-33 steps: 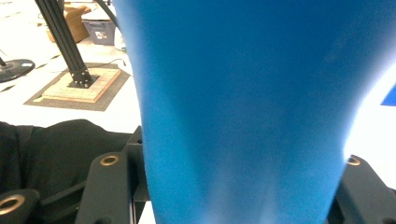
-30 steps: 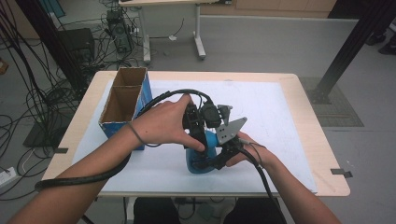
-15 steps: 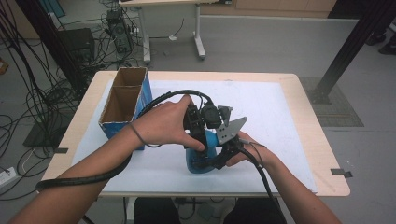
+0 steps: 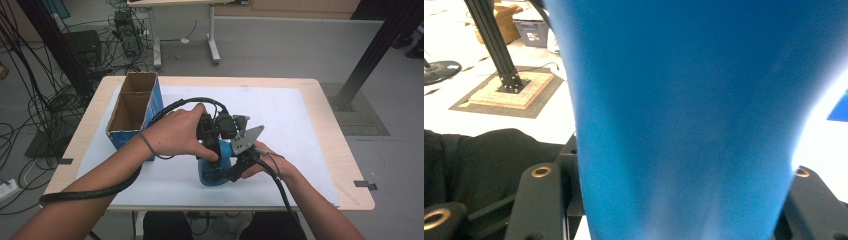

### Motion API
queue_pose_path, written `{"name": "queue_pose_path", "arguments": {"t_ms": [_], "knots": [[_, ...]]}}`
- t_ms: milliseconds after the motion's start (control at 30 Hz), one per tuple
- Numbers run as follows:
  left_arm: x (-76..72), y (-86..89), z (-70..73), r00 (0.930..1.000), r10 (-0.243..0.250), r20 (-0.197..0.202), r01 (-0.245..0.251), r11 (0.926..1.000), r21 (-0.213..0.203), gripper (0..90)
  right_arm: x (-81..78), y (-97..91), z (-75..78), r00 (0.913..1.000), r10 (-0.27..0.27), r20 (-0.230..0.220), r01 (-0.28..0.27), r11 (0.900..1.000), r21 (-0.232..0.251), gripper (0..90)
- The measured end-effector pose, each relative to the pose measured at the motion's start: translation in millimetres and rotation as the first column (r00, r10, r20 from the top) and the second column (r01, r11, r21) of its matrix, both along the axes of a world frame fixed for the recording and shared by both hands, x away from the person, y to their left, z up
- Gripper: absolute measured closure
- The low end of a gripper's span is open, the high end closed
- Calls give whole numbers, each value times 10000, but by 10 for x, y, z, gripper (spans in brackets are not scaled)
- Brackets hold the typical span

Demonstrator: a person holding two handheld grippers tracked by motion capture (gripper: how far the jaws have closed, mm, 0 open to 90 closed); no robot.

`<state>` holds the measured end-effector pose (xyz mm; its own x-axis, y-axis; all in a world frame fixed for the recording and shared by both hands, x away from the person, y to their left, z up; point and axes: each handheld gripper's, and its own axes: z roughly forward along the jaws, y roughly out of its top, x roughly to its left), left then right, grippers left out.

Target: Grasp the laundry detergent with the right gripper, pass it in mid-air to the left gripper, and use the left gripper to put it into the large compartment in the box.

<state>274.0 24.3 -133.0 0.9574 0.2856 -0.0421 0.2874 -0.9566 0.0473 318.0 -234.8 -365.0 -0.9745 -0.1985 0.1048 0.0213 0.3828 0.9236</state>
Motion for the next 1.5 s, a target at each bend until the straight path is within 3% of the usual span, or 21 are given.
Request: {"name": "queue_pose_path", "arguments": {"t_ms": [133, 800, 1500], "knots": [[3, -3, 3, 10000, -41, -36, 41, 10000, -18, 367, -3, -7, 2, 10000, -24, -22, 24, 10000, 14, 423], [15, -98, 26, 9999, -24, -156, 30, 9991, 412, 373, 1, -2, -10, 10000, 26, 14, -26, 9999, 106, 423], [-6, -94, 50, 10000, 14, -55, -12, 9993, 377, 373, -6, -9, 4, 10000, -27, 57, 26, 9999, 165, 423]]}}
